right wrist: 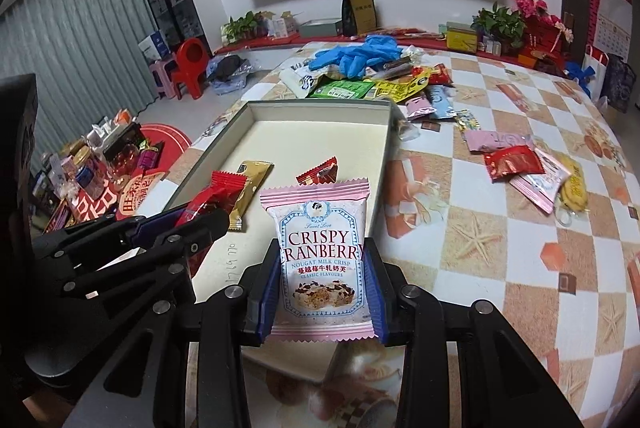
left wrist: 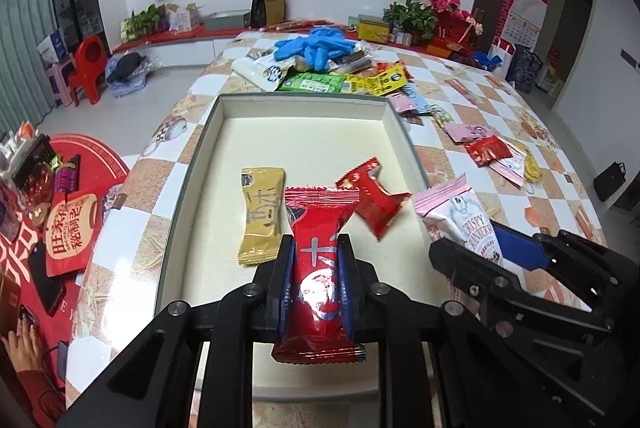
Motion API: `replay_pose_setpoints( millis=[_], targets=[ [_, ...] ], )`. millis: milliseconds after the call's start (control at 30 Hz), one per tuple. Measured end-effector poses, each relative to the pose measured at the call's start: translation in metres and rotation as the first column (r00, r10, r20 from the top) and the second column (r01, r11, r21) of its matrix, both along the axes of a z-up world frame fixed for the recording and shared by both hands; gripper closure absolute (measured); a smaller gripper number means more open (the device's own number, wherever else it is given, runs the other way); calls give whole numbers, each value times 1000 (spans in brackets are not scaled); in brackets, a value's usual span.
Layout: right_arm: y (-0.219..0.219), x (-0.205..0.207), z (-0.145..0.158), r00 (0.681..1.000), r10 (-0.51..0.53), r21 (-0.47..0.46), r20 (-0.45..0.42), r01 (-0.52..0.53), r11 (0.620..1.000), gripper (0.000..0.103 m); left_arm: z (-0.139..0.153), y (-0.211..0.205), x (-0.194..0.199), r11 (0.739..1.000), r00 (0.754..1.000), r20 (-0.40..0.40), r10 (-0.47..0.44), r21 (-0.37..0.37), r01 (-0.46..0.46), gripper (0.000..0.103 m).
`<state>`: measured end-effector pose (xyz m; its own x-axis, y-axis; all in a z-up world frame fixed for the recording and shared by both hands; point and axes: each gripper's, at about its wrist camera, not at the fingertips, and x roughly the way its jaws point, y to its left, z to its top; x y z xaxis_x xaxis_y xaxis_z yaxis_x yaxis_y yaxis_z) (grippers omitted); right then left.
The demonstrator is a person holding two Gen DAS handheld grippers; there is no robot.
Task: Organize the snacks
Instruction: 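Open the left tool over the tray while the right tool releases the cranberry packet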
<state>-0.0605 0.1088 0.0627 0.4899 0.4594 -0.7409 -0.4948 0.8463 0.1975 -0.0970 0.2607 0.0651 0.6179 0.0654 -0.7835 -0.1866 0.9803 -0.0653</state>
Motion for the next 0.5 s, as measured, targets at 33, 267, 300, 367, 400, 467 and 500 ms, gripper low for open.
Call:
replay_pose_setpoints(
  millis=[33, 267, 300, 367, 400, 467, 500],
  targets=[
    [4, 4, -2, 1000, 4, -9, -6, -4, 1000, 64, -2, 5, 4, 1000, 1000, -12, 10, -6, -10, 82],
    [28, 57, -5, 999, 3, -41, -40, -5, 999, 64, -8, 31, 37, 998, 996, -62, 64, -3, -64, 82],
    [32, 66, -4, 999, 1, -42, -45, -3, 999, 64, -9, 32, 41, 998, 996, -66, 65, 5, -65, 82],
    [38, 78, -4, 999, 2, -44, -54, -4, 999, 64, -10, 34, 48, 998, 996, -65, 64, 19, -63, 82],
    [42, 83, -4, 998, 5, -48, -58, -8, 999, 64, -10, 34, 51, 998, 996, -65, 62, 21, -61, 82],
    [49, 91, -3, 998, 13, -54, -58, -16, 998, 64, -11, 36, 56, 998, 996, -62, 63, 31, -61, 82],
    [53, 94, -3, 998, 18, -60, -56, -22, 998, 64, -10, 37, 59, 998, 996, -59, 62, 36, -60, 82]
  ],
)
